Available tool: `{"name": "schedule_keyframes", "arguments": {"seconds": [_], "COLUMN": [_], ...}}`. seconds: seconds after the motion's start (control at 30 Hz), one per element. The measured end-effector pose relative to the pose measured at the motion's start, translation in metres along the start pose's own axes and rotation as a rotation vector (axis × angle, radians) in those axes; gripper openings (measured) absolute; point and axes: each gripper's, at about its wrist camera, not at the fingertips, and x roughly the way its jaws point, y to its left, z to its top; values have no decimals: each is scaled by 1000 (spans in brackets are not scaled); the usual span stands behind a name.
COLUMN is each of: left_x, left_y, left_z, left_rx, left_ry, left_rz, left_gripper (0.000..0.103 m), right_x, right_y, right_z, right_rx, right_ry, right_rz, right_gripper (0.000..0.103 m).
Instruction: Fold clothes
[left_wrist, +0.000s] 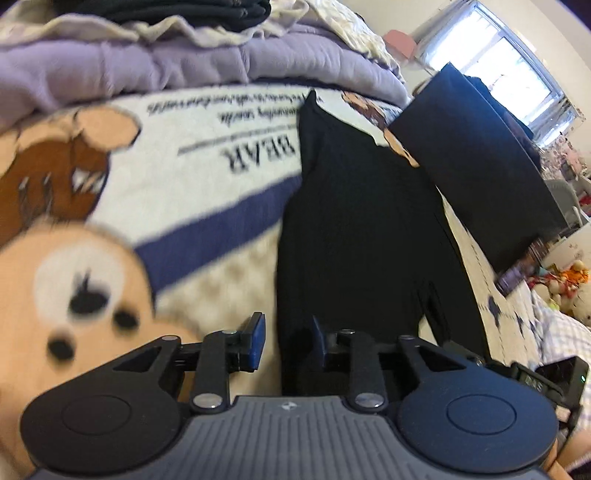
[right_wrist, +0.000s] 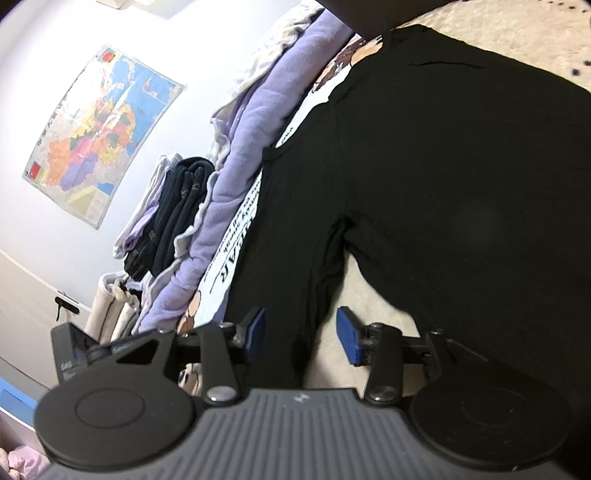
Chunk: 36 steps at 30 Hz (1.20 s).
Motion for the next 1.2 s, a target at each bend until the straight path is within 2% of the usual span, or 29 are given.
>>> {"name": "schedule_keyframes", "arguments": {"seconds": [0.43, 0.47, 0.5, 0.57, 0.67, 0.8, 0.87, 0.93, 0.97, 1.03, 1.1, 1.2], "left_x": [-61, -63, -66, -69, -76, -87, -90, -92, -91, -93, -98, -102], "left_y": [17, 17, 17, 16, 11, 5, 8, 11, 14, 17, 20, 20], "left_z": [-88, -92, -98, -106, -117, -119, -119, -120, -121, -124, -129, -140], "left_rx": [-87, -87, -84, -74, -40, -18, -33, -54, -81, -106, -124, -120], "left_ry": [45, 45, 50, 70, 66, 42, 58, 80, 120, 142, 152, 180], "left_rz": [-83, -85, -83, -74, -36, 66, 72, 71, 47, 16, -21, -33], "left_gripper": [27, 25, 15, 2, 0, 0, 0, 1, 4, 8, 23, 24], "right_x": [-55, -58, -62, -69, -79, -84, -86, -87, -88, -90, -91, -94], "right_y": [11, 12, 13, 17, 25, 39, 45, 49, 50, 52, 53, 55], "right_z": [-53, -55, -60, -70, -86, -105, -111, -114, -115, -117, -119, -124], "right_rx": [-38, -37, -34, -22, -31, -72, -87, -97, -103, -114, -117, -126], "right_ry": [58, 61, 70, 90, 114, 153, 165, 171, 173, 178, 182, 205], "right_rz": [-68, -67, -62, -52, -42, -41, -45, -47, -49, -55, -56, -47], "right_gripper": [52, 52, 52, 52, 52, 52, 52, 52, 52, 53, 53, 53]}}
